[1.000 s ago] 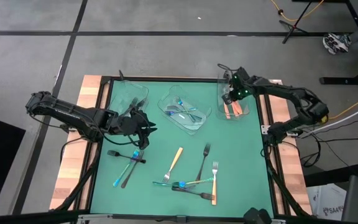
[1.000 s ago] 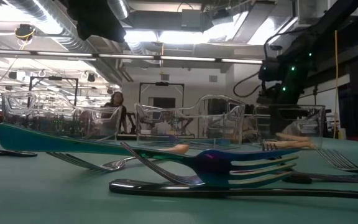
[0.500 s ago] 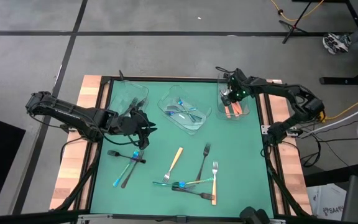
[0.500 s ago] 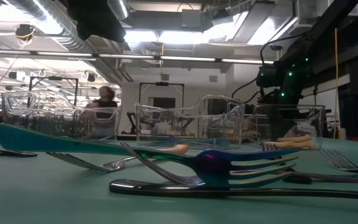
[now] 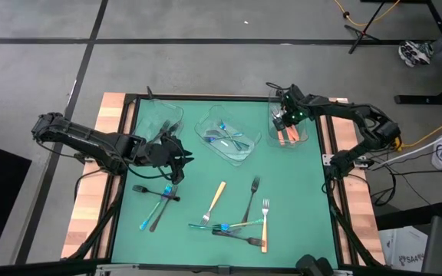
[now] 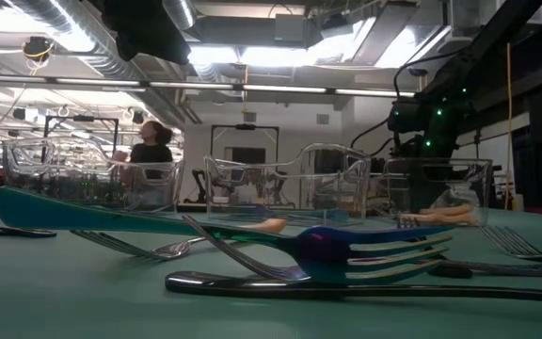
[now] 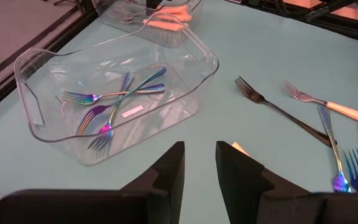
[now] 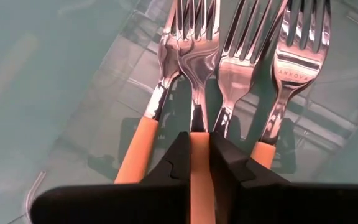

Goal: Sort silverware by color (type)
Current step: Put the orange fork into the right transparent bin, then put the black fork into the left transparent bin

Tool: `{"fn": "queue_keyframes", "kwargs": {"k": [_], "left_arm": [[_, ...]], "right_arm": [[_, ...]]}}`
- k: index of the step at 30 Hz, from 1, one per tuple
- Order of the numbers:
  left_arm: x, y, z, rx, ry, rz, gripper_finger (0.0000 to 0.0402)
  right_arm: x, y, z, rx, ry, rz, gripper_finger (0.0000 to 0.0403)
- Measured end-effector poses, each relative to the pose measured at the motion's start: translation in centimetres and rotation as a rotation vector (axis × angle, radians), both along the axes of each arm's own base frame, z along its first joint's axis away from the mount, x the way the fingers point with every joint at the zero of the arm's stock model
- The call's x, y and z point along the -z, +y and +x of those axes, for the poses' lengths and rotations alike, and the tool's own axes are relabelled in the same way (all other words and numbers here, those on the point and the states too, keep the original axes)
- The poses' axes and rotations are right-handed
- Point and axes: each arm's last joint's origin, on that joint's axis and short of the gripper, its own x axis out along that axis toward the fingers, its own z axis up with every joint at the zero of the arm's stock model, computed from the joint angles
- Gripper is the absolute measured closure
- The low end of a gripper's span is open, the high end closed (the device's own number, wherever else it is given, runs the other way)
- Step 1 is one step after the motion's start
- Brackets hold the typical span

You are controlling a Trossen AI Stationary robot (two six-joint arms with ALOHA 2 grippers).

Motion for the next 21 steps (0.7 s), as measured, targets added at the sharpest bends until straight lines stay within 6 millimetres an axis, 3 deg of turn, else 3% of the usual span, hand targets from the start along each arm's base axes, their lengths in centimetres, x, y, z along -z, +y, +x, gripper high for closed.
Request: {"fn": "queue_keyframes", "kwargs": {"k": [10,21], "left_arm": [[0.00,0.00,0.00,-0.001,0.000,-0.001,0.0316],[0.06,0.01,-0.05,-0.041,-0.012,-0.055,0.0316]], "right_arm": [[0.06,0.02,-0.05,0.001,0.010,-0.001,0.0296],[-0.73,0.32,-0.23,0.000,-0.018,-0.012,0.0288]]}}
